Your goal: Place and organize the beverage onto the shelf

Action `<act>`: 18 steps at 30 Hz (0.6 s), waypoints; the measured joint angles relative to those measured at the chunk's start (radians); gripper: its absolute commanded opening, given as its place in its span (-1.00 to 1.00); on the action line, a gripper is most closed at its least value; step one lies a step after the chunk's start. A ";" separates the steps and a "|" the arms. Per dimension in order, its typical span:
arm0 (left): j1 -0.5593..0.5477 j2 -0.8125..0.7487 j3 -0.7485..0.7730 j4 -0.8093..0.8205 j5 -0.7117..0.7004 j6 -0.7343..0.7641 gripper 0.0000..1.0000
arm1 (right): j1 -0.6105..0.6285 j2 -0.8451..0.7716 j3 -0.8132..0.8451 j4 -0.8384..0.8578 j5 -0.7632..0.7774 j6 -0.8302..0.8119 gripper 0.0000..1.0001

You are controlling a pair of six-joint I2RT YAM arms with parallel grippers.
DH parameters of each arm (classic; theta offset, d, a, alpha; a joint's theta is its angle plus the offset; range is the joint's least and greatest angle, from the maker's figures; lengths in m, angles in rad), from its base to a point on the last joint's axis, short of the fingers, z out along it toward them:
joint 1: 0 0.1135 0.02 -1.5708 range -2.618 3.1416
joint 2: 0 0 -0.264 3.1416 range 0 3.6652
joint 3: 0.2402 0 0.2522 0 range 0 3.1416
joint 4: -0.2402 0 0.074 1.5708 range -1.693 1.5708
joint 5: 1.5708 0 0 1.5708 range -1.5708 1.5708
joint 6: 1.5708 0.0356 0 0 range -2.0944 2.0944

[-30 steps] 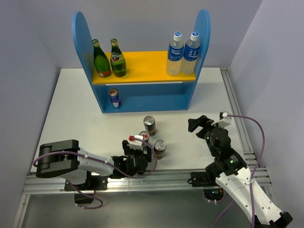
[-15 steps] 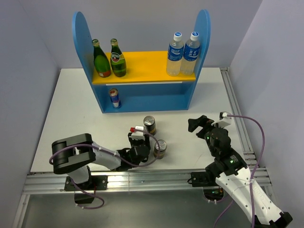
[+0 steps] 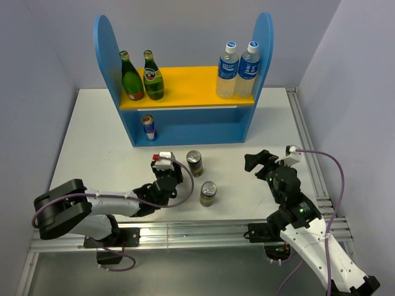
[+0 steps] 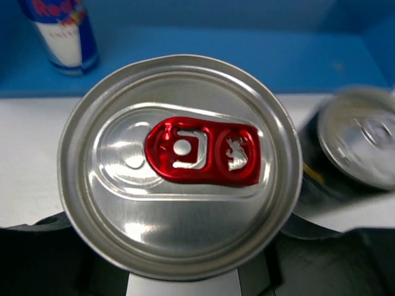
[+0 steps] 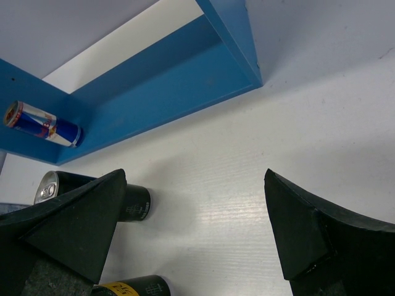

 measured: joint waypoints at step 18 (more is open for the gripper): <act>0.490 0.341 0.322 0.091 0.311 0.198 -0.99 | 0.000 -0.008 0.000 0.000 -0.014 -0.002 1.00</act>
